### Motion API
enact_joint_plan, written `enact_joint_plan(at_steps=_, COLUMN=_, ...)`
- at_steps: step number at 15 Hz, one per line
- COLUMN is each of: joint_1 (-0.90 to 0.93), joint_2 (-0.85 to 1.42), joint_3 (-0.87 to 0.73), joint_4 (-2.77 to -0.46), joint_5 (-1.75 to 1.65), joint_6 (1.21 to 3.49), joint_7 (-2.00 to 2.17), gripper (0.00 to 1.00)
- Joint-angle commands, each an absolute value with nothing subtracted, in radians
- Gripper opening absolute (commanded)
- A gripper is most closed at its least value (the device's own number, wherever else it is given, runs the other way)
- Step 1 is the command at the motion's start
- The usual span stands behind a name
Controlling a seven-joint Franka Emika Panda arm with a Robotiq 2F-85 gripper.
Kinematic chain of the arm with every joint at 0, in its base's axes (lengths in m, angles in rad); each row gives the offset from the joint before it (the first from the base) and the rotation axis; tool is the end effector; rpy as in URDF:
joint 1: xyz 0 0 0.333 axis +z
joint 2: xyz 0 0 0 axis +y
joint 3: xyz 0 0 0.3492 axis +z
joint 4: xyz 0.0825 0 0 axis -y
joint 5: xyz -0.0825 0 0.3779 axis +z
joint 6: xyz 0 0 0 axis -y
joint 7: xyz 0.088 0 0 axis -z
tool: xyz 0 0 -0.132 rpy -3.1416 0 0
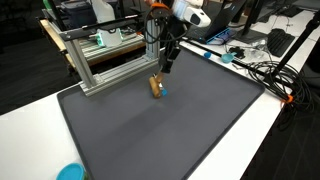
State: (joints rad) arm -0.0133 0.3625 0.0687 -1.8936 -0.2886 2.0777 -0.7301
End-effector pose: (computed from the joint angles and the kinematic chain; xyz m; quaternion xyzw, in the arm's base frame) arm 0.6111 0.0110 0.3117 0.8816 0.4513 -0.1175 0.0720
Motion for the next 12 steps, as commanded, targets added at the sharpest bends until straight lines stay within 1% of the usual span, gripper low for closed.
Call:
enact_joint_plan(at_steps=1, joint_1=-0.018, joint_2=0.462, joint_3=0.047, joint_4=-1.914, joint_5=-0.294, joint_6=2.048, joint_7=-0.703, gripper=0.22)
enact_joint_plan(at_steps=12, joint_1=-0.028, joint_2=0.490, joint_3=0.044, joint_4=-1.869, joint_5=-0.280, joint_6=2.003, joint_7=-0.685, gripper=0.22)
